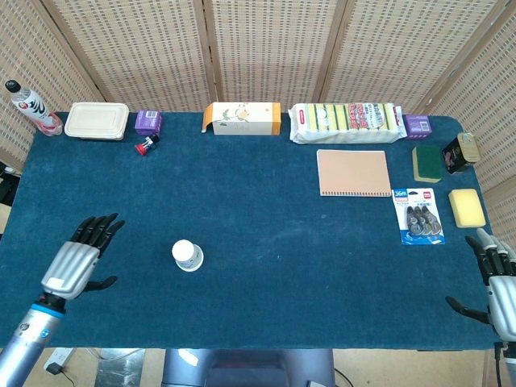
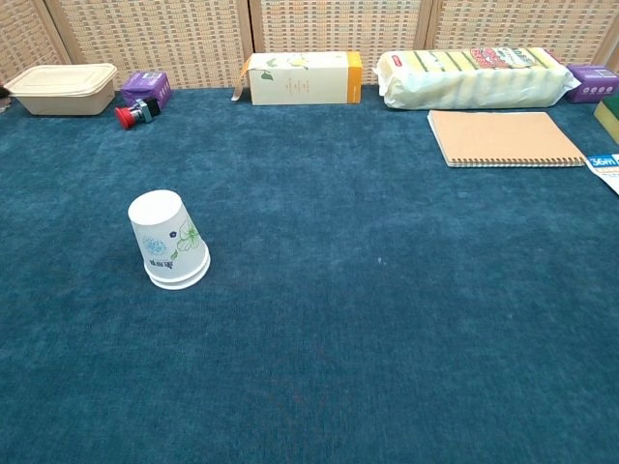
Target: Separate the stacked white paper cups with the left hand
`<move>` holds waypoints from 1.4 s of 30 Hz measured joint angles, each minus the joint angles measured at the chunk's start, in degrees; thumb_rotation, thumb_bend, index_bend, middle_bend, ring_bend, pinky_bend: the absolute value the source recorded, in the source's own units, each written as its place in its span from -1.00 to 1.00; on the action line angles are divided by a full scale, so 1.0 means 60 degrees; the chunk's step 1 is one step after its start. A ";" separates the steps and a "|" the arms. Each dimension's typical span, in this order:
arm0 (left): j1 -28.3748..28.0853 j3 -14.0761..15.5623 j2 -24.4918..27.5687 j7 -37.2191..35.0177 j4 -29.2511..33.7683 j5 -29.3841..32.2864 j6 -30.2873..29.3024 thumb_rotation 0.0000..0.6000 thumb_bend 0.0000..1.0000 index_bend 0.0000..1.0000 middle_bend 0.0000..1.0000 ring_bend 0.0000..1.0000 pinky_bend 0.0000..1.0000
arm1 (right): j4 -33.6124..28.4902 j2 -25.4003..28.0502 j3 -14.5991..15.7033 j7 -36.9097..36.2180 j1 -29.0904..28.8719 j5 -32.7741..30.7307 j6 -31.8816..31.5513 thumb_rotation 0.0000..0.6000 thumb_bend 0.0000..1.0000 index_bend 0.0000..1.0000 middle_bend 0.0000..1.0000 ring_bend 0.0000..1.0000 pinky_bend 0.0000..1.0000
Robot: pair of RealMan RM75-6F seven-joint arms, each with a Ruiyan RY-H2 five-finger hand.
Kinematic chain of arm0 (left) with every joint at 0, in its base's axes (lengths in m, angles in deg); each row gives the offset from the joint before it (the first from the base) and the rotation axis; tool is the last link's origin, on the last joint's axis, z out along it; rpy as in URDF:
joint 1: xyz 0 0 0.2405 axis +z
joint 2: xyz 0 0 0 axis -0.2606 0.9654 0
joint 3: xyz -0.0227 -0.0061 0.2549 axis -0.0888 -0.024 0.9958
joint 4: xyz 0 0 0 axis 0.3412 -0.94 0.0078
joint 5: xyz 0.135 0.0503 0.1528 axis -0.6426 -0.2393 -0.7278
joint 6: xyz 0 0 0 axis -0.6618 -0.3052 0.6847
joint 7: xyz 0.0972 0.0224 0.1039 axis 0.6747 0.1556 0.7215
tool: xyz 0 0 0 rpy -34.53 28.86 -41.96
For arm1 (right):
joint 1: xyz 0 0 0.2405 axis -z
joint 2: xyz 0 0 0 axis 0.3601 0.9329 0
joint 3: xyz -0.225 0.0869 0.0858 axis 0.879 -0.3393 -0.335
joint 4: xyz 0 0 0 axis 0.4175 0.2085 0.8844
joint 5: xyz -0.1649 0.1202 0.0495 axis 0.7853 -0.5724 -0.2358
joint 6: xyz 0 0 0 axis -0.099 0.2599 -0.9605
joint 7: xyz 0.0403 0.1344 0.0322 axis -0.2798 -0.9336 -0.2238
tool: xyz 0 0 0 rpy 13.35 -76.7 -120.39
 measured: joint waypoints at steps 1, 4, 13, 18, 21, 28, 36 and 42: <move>-0.0177 -0.0072 0.0008 0.0211 0.0143 0.0211 0.0274 1.00 -0.72 -1.00 -1.00 -1.00 -0.94 | 0.0009 -0.0003 0.0009 0.0008 -0.0003 0.0007 0.0010 1.00 -0.84 -0.89 -1.00 -1.00 -1.00; -0.0704 -0.0305 -0.0024 0.1002 0.0490 0.0936 0.0961 1.00 -0.72 -1.00 -1.00 -1.00 -0.94 | 0.0045 0.0003 0.0009 -0.0047 0.0007 0.0003 -0.0012 1.00 -0.84 -0.89 -1.00 -1.00 -1.00; -0.2028 -0.0755 -0.0495 0.2914 0.1162 0.3216 0.2164 1.00 -0.71 -1.00 -1.00 -1.00 -0.94 | 0.0070 0.0096 -0.0045 -0.0349 0.0031 -0.0095 -0.0050 1.00 -0.82 -0.89 -1.00 -1.00 -1.00; -0.2592 -0.0809 -0.0896 0.3746 0.1306 0.4176 0.2275 1.00 -0.65 -0.87 -1.00 -1.00 -0.94 | 0.0093 0.0121 -0.0060 -0.0451 0.0027 -0.0111 -0.0050 1.00 -0.82 -0.89 -1.00 -1.00 -1.00; -0.2901 -0.0802 -0.1156 0.4054 0.1330 0.4603 0.2283 1.00 -0.59 -0.68 -1.00 -1.00 -0.94 | 0.0101 0.0144 -0.0073 -0.0519 0.0030 -0.0134 -0.0053 1.00 -0.82 -0.89 -1.00 -1.00 -1.00; -0.3383 -0.0747 -0.1565 0.4548 0.1318 0.5299 0.2110 1.00 -0.51 -0.55 -1.00 -1.00 -0.94 | 0.0110 0.0167 -0.0083 -0.0596 0.0034 -0.0151 -0.0056 1.00 -0.82 -0.89 -1.00 -1.00 -1.00; -0.3788 -0.0598 -0.1827 0.4947 0.1244 0.6033 0.1818 1.00 -0.51 -0.55 -1.00 -1.00 -0.94 | 0.0117 0.0190 -0.0111 -0.0682 0.0035 -0.0193 -0.0061 1.00 -0.82 -0.89 -1.00 -1.00 -1.00; -0.4023 -0.0494 -0.1915 0.4936 0.1224 0.6284 0.1744 1.00 -0.51 -0.36 -1.00 -1.00 -0.94 | 0.0127 0.0185 -0.0113 -0.0710 0.0034 -0.0189 -0.0060 1.00 -0.82 -0.89 -1.00 -1.00 -1.00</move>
